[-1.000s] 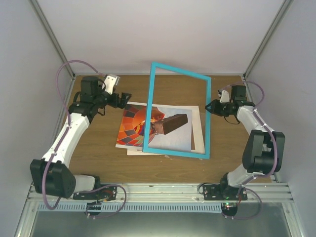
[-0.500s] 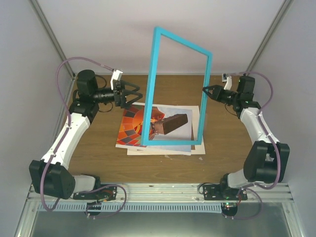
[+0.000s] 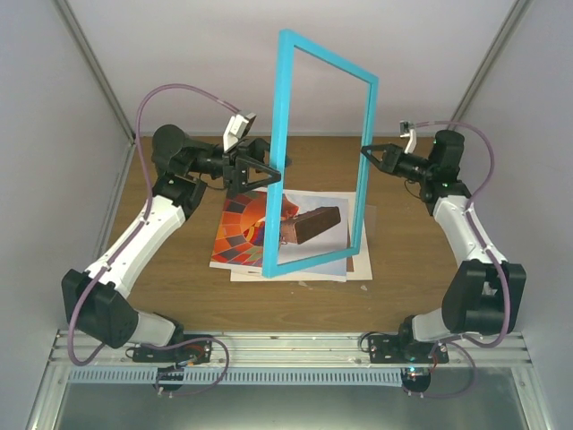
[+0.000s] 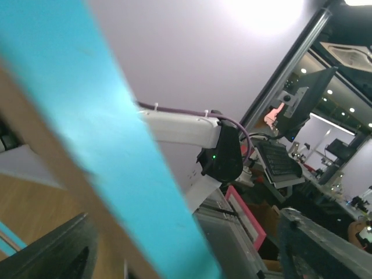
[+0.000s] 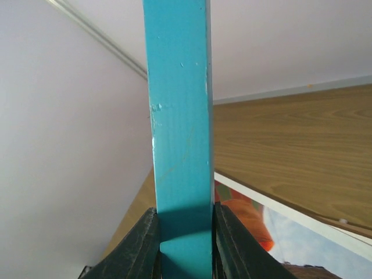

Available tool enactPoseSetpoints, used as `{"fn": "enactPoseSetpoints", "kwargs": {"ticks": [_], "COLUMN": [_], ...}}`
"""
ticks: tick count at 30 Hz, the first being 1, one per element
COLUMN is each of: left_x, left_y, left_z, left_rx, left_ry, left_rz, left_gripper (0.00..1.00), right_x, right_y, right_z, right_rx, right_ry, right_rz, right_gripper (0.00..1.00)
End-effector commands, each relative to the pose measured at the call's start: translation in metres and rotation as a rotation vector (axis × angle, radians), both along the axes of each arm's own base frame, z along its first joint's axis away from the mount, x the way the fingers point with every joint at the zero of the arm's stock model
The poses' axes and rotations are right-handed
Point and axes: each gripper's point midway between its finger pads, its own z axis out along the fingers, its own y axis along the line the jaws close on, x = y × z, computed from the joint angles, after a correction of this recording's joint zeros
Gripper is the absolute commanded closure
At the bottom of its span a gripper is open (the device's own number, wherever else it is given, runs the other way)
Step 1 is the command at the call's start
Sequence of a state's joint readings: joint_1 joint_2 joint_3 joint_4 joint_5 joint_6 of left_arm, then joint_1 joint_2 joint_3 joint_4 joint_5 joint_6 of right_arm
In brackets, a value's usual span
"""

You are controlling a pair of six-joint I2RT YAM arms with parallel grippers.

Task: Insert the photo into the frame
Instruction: Turn over the photo frame at the center of the board.

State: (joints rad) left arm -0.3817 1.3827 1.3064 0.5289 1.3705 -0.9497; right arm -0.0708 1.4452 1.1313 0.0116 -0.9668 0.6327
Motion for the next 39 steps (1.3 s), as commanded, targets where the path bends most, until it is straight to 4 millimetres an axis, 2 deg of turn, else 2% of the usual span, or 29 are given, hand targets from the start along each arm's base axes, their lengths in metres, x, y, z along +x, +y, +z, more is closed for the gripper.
{"fn": "enactPoseSetpoints", "kwargs": {"ticks": [1,6,7,9,10,17,18,22,23,26,28,31,35,39], "left_x": [-0.011,-0.016,-0.016,-0.018,-0.017,-0.013,-0.012,-0.008,-0.005,0.005,0.015,0.043,0.099,0.156], "left_y": [0.0,-0.002,-0.003,-0.004,-0.004,-0.005,-0.005,-0.006,-0.007,-0.008,-0.007,-0.004,0.001,0.014], "left_z": [0.023,0.038,0.041,0.045,0.046,0.055,0.056,0.066,0.069,0.08,0.086,0.095,0.092,0.082], "left_rx": [-0.049,-0.081,-0.085,-0.091,-0.094,-0.11,-0.113,-0.122,-0.122,-0.123,-0.127,-0.124,-0.066,0.009], "left_ry": [-0.05,-0.059,-0.057,-0.054,-0.047,-0.009,-0.016,-0.06,-0.066,-0.098,-0.112,-0.104,-0.066,0.004], "left_rz": [-0.039,-0.049,-0.052,-0.058,-0.058,-0.046,-0.045,-0.035,-0.029,0.006,0.044,0.168,0.459,0.834], "left_gripper": [0.23,0.4,0.41,0.51,0.56,0.85,0.89,0.99,1.0,1.0,1.0,1.0,1.0,1.0], "right_x": [-0.021,-0.025,-0.024,-0.022,-0.026,-0.018,-0.016,-0.001,0.003,0.01,0.013,0.014,0.0,-0.012], "right_y": [0.026,0.04,0.04,0.04,0.051,0.051,0.05,0.043,0.04,0.03,0.023,0.013,0.013,0.02], "right_z": [0.038,0.036,0.034,0.032,0.031,0.033,0.033,0.041,0.046,0.06,0.069,0.089,0.115,0.122], "right_rx": [0.064,0.069,0.069,0.068,0.068,0.039,0.033,-0.049,-0.077,-0.157,-0.206,-0.272,-0.27,-0.235], "right_ry": [-0.092,-0.09,-0.086,-0.083,-0.082,-0.096,-0.096,-0.128,-0.147,-0.201,-0.238,-0.3,-0.364,-0.364], "right_rz": [0.145,0.193,0.193,0.189,0.214,0.194,0.185,0.127,0.11,0.046,-0.001,-0.07,-0.088,-0.074], "right_gripper": [0.99,0.99,0.99,0.99,0.99,0.99,0.95,0.36,0.25,0.07,0.01,0.0,0.01,0.0]}}
